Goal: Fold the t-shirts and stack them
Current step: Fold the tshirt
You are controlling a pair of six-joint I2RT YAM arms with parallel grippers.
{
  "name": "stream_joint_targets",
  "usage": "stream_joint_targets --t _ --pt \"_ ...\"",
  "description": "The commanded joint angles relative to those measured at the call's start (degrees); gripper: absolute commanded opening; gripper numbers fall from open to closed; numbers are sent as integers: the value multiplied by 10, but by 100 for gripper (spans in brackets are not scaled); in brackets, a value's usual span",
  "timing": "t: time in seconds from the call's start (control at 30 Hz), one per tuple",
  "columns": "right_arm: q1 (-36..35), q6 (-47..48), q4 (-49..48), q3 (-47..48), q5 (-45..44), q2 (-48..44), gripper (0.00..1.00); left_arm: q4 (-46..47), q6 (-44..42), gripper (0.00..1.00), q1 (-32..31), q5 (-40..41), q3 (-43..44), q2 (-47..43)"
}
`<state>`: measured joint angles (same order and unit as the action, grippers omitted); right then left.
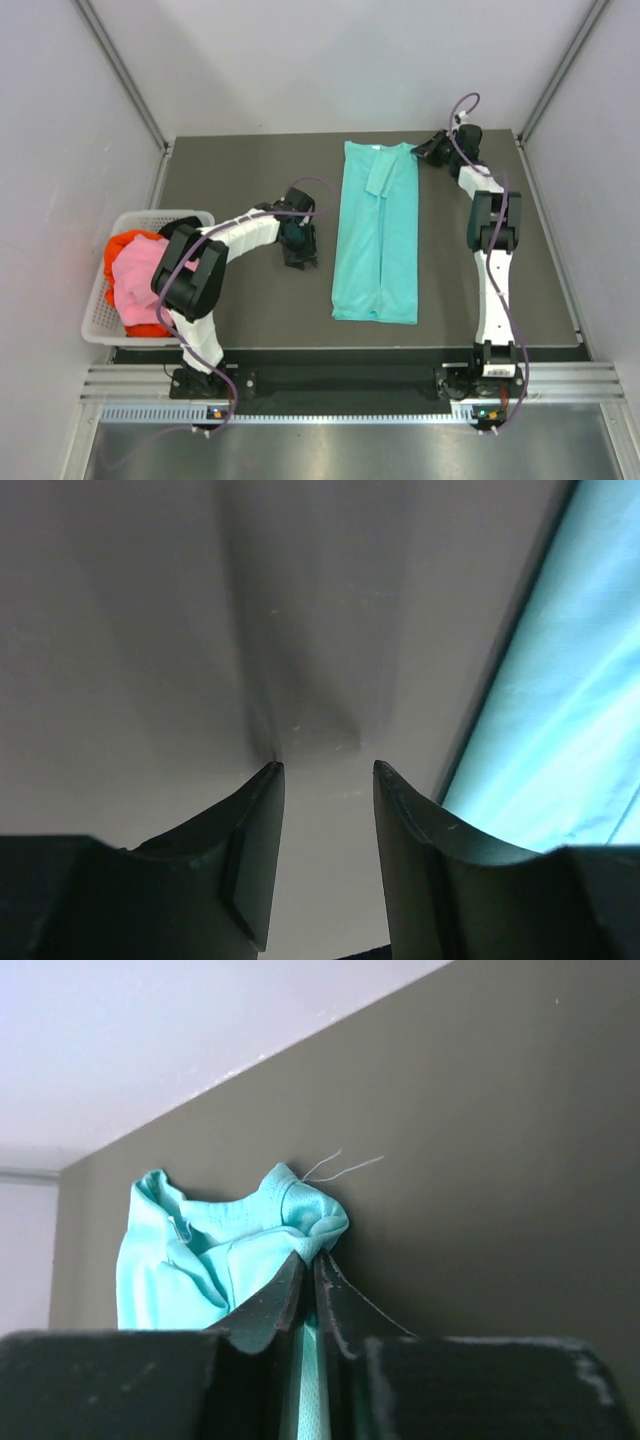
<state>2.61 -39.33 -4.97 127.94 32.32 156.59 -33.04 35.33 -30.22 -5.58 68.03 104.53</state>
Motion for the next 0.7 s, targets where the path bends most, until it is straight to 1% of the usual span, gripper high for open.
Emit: stream_joint_targets --t 0.0,0.03,0.07,0.1,0.13,0.2,0.23,0.27,0.3,0.33,0.37,0.4,0.43,0.47,0.5,0.53,0.6,0.63,0.67 --pt "-4 -34 -56 42 -10 14 10 42 -25 46 -4 -55 27 3" --pt "-2 -29 -45 42 -13 9 19 48 -25 46 -4 -69 26 2" --pt "0 -25 -35 40 -15 4 24 60 -26 47 -5 -99 19 1" --pt "3 -20 -26 34 -17 -2 27 65 -25 47 -7 -108 14 -2" --pt "5 -18 4 9 -21 -27 33 68 -25 47 -10 -114 5 -10" --pt "14 -1 29 -28 -25 -62 36 79 -27 46 -21 -122 -9 -22" --pt "17 7 39 -79 -27 -109 37 89 -28 46 -26 -128 -18 -41" --pt "23 16 77 -104 -32 -134 38 97 -28 46 -33 -134 -36 -49" --pt "26 35 96 -128 -46 -160 38 116 -28 45 -36 -157 -43 -57" --pt "28 44 113 -176 -53 -214 38 123 -28 44 -40 -170 -48 -68" --pt "34 55 131 -202 -59 -243 39 127 -27 43 -48 -179 -54 -71" --pt "34 74 171 -224 -85 -271 39 132 -25 43 -54 -185 -55 -73" --pt "34 82 196 -267 -103 -329 39 140 -23 42 -59 -187 -61 -80" --pt "32 90 215 -290 -118 -356 39 147 -20 42 -69 -188 -64 -84" --pt "30 102 255 -311 -144 -384 39 154 -18 42 -74 -190 -69 -86" --pt "28 107 274 -355 -158 -435 39 167 -15 42 -78 -199 -76 -88" --pt "19 107 313 -401 -204 -486 38 184 -15 41 -92 -209 -83 -86" --pt "15 107 336 -454 -217 -533 37 182 -13 40 -96 -203 -84 -77" --pt "7 102 348 -480 -238 -556 36 177 -12 39 -105 -199 -84 -71"
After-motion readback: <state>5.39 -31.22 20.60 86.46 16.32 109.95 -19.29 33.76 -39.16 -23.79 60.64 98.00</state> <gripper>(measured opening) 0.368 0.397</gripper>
